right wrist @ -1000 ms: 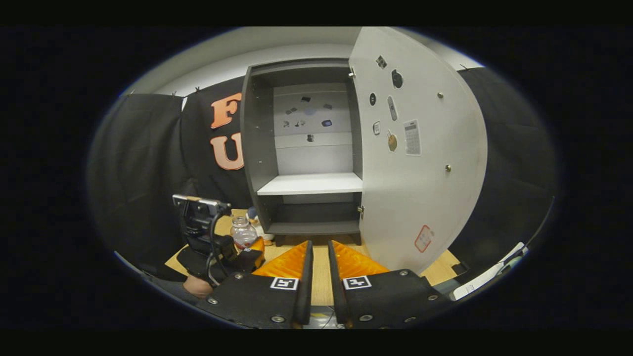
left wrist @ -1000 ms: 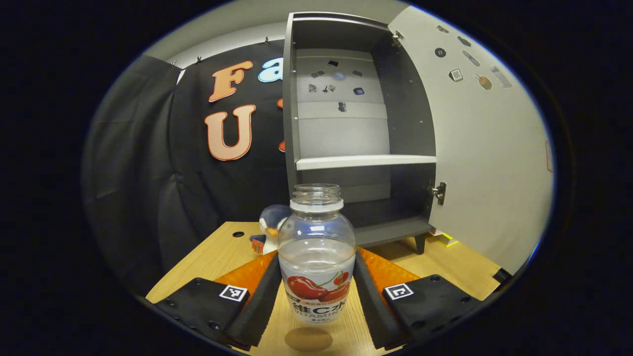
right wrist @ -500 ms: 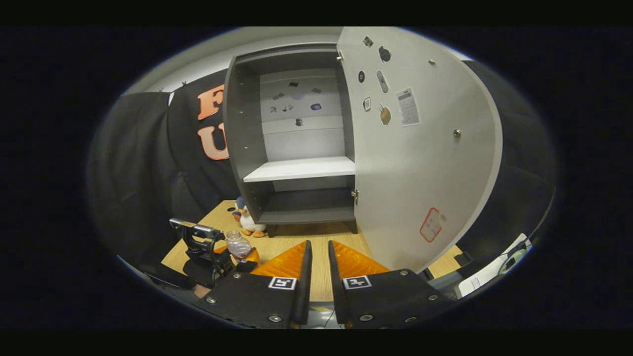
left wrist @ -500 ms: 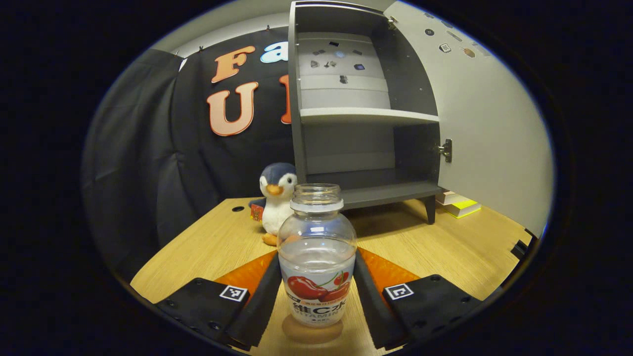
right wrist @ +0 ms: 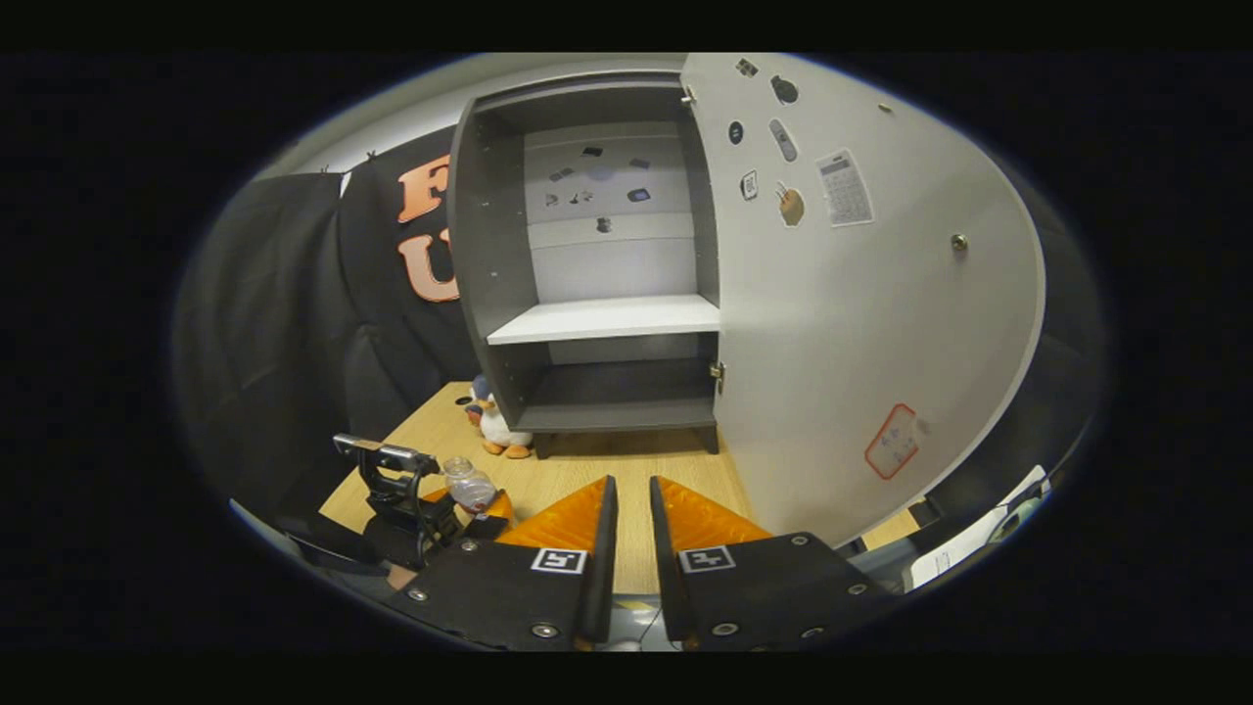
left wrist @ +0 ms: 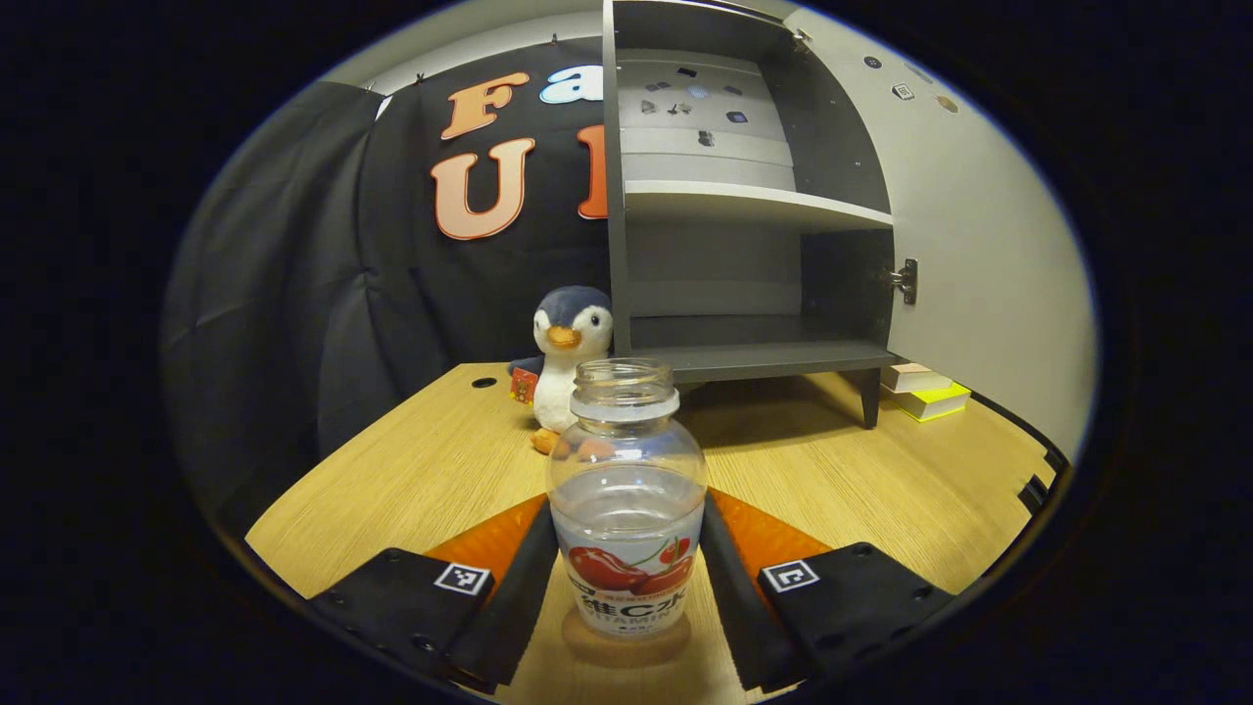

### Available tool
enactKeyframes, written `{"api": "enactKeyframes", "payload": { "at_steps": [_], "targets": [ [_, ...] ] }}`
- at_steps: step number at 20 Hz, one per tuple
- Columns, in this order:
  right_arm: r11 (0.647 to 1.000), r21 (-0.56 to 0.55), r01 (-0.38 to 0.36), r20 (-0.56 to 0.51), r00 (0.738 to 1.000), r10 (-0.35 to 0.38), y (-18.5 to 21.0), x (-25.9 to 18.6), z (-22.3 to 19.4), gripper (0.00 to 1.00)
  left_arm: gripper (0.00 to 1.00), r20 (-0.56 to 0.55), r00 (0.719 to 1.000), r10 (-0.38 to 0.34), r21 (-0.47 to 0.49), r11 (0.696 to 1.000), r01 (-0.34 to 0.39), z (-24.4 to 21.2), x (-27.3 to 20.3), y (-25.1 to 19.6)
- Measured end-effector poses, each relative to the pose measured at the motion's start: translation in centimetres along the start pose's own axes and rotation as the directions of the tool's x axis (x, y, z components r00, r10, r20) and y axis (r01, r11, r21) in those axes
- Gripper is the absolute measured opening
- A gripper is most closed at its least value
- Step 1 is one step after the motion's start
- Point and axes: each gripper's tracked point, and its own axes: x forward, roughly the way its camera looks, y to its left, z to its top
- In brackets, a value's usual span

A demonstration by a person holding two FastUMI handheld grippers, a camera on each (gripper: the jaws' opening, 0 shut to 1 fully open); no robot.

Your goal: Open the cabinet door with the right hand, grasp the bottle in the cabinet with the left hand and place it on the coaster, then close the cabinet door with the right hand.

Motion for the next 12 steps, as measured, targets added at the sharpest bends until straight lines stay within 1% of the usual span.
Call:
{"api": "enactKeyframes", "payload": {
  "at_steps": [2,3,5,6,9,10,12],
  "targets": [
    [1.000,0.003,-0.003,-0.014,1.000,0.004,0.1,-0.1,-0.5,0.20,0.86,0.008,1.000,-0.003,0.018,1.000,0.002,0.0,-0.3,-0.2],
    [1.000,0.002,-0.005,-0.020,1.000,0.005,0.1,-0.1,-0.6,0.16,0.86,0.012,1.000,0.014,0.026,1.000,-0.015,-0.2,-0.5,0.1],
    [1.000,-0.001,-0.005,-0.029,1.000,0.005,0.1,-0.3,-0.9,0.16,0.86,0.003,1.000,0.022,0.016,1.000,-0.022,-0.3,-1.0,0.4],
    [1.000,-0.001,-0.005,-0.032,0.999,0.005,0.0,-0.4,-0.9,0.20,0.86,-0.007,1.000,0.017,-0.002,1.000,-0.017,-0.5,-1.2,0.3],
    [1.000,0.004,-0.004,-0.026,1.000,0.004,0.1,-0.3,-0.7,0.20,0.86,-0.009,1.000,0.012,0.005,1.000,-0.012,-0.7,-1.6,0.1],
    [1.000,0.004,-0.005,-0.025,1.000,0.005,0.1,-0.4,-0.9,0.16,0.86,-0.010,1.000,0.013,0.003,1.000,-0.013,-0.6,-1.6,0.1],
    [1.000,0.002,-0.006,-0.030,1.000,0.006,0.2,-0.4,-1.0,0.16,0.86,-0.013,1.000,0.013,0.006,1.000,-0.013,-0.8,-1.8,0.2]
  ]
}}
